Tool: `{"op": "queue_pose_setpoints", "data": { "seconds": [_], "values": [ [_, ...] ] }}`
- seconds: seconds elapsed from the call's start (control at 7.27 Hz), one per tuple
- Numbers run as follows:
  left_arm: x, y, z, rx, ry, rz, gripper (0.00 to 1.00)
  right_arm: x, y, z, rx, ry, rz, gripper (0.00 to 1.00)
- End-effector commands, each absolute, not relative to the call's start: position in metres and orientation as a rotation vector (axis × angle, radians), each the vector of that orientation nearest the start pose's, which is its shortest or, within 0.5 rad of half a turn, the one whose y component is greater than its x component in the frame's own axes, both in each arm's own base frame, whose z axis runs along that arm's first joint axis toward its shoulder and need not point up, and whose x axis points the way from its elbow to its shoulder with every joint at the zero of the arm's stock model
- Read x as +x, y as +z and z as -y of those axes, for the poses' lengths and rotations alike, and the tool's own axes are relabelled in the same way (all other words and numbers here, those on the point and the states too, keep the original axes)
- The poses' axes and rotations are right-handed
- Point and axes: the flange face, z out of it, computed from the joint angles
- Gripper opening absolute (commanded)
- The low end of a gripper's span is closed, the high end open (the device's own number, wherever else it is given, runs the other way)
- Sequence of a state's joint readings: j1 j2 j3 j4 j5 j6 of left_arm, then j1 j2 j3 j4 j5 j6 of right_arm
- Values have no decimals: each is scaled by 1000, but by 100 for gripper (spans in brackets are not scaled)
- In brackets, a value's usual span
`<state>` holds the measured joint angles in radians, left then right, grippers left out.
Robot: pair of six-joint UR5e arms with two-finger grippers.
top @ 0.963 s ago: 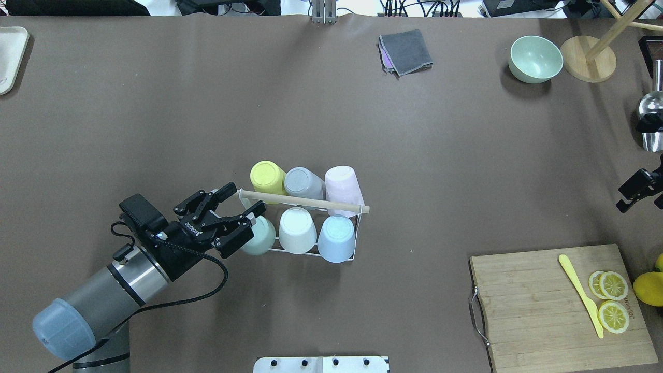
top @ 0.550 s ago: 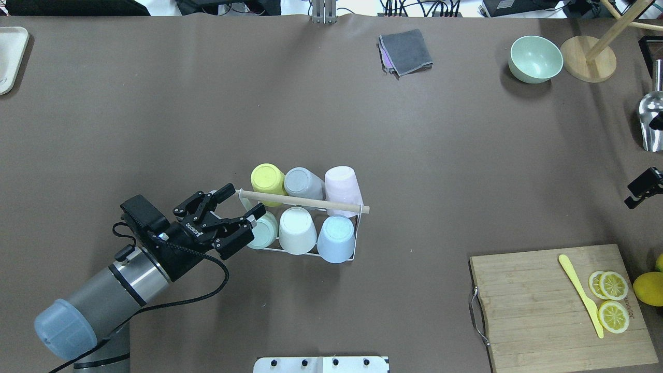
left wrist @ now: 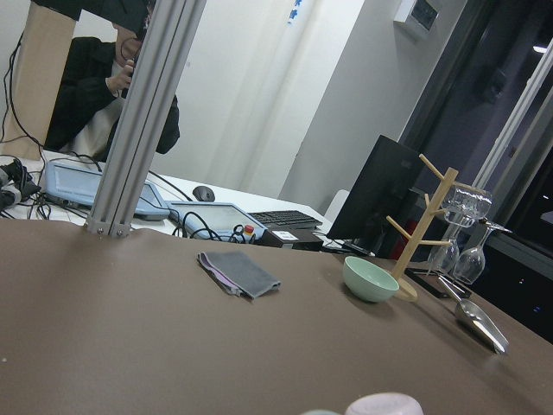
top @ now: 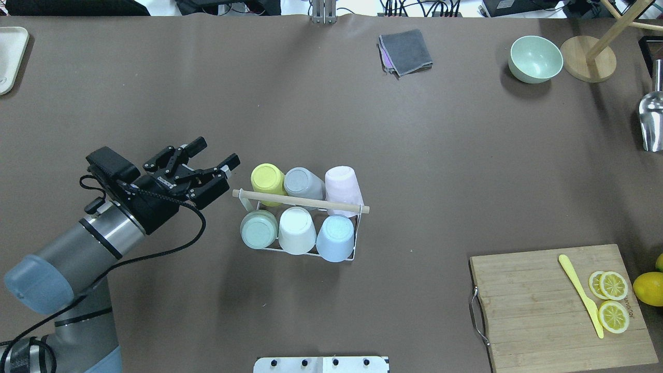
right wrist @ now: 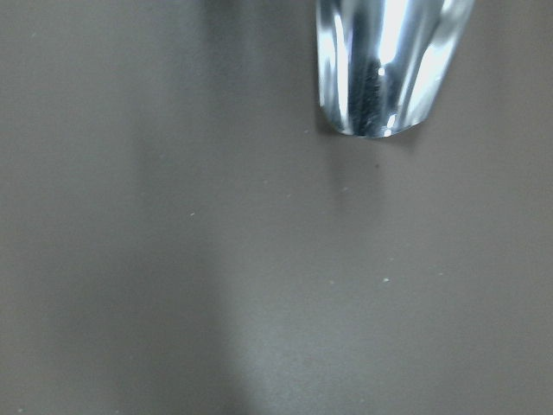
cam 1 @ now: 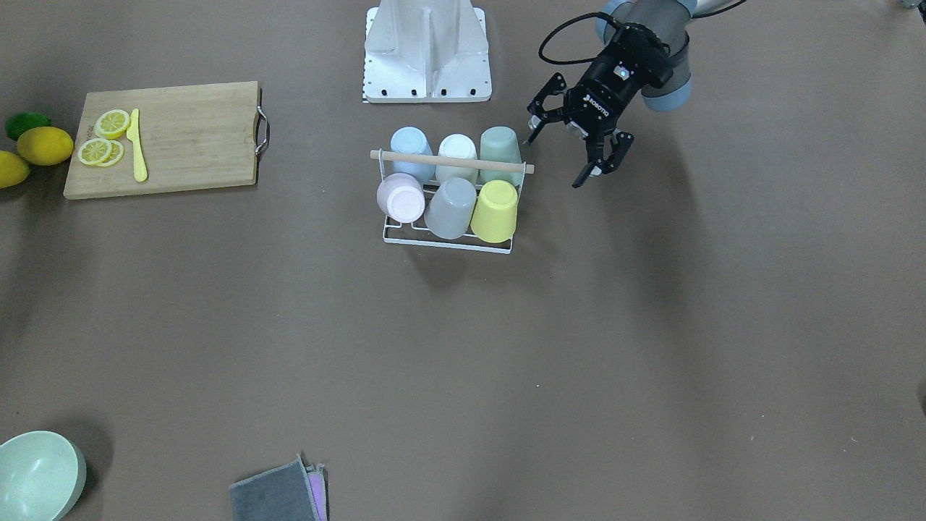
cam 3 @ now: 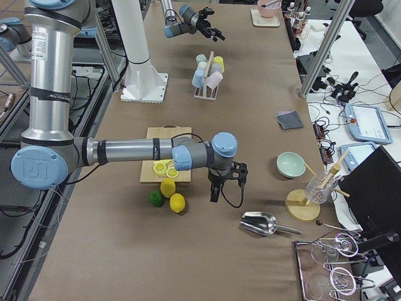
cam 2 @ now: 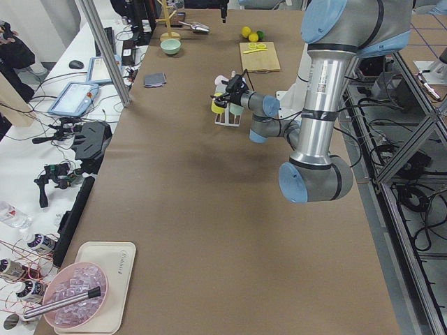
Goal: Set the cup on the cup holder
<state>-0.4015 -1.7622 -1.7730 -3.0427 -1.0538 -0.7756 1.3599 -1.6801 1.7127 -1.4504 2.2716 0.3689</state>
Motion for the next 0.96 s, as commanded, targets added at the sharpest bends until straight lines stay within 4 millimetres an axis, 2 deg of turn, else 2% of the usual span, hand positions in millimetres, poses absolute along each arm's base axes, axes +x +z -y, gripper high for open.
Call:
{"op": "queue_pose_setpoints", "data": {
  "seconds": [0.0,0.28,0.41,0.55,0.83],
  "values": [
    [343,333,434,1270,-170,-1089,94,-4,649,464,-85,168,685,99],
    [307,382,513,1133,-139,-851,96,7,643,471,-64,185,687,99],
    [298,402,534,1045,-121,-766,96,7,642,473,-105,201,682,99],
    [285,415,552,980,-81,-660,96,6,629,481,-95,201,714,98],
    [239,438,582,816,-9,-556,96,4,610,492,-77,203,752,98]
  ]
}}
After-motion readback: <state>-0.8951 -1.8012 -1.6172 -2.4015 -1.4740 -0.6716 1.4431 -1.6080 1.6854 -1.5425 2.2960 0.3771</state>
